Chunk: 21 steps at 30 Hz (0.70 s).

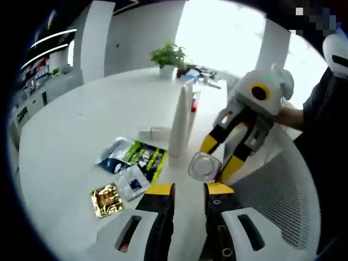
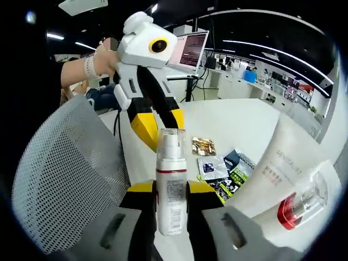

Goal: Arrange the skincare products in the storage area until every visible bottle or jar stands upright without overlapping.

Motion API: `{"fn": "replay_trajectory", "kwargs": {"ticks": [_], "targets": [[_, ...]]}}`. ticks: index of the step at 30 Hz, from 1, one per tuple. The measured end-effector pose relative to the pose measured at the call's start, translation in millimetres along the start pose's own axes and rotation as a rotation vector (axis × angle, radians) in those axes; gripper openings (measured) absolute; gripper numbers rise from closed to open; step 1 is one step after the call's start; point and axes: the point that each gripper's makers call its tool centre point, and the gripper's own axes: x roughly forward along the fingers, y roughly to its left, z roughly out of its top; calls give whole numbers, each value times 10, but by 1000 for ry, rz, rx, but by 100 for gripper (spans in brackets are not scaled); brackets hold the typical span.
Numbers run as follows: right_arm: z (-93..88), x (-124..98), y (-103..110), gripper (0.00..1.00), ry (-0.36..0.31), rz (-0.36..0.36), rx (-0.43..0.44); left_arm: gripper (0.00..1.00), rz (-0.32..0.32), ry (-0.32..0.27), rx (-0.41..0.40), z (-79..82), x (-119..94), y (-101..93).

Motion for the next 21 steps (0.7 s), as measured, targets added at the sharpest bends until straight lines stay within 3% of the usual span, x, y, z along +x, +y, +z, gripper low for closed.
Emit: {"fn": "replay_trajectory", "kwargs": {"ticks": [3,8,13,17,21], "targets": [[17,-27,-20,19,-28,-5,40,19,-37,-49,-31,57,0,-70],[93,-42,12,19,-102,16,132,22,-88,-185,-96,285,-38,-151],[216,-55,37,19,-167,38,185,24,-106,-202,-105,332,-5,-194],[317,-76,42,19,-231,61,246,23,-129,-248,-118,424,17,-242],[352,-80,71,19,-253,80,271,22,-140,-260,-111,480,27,-271]]}}
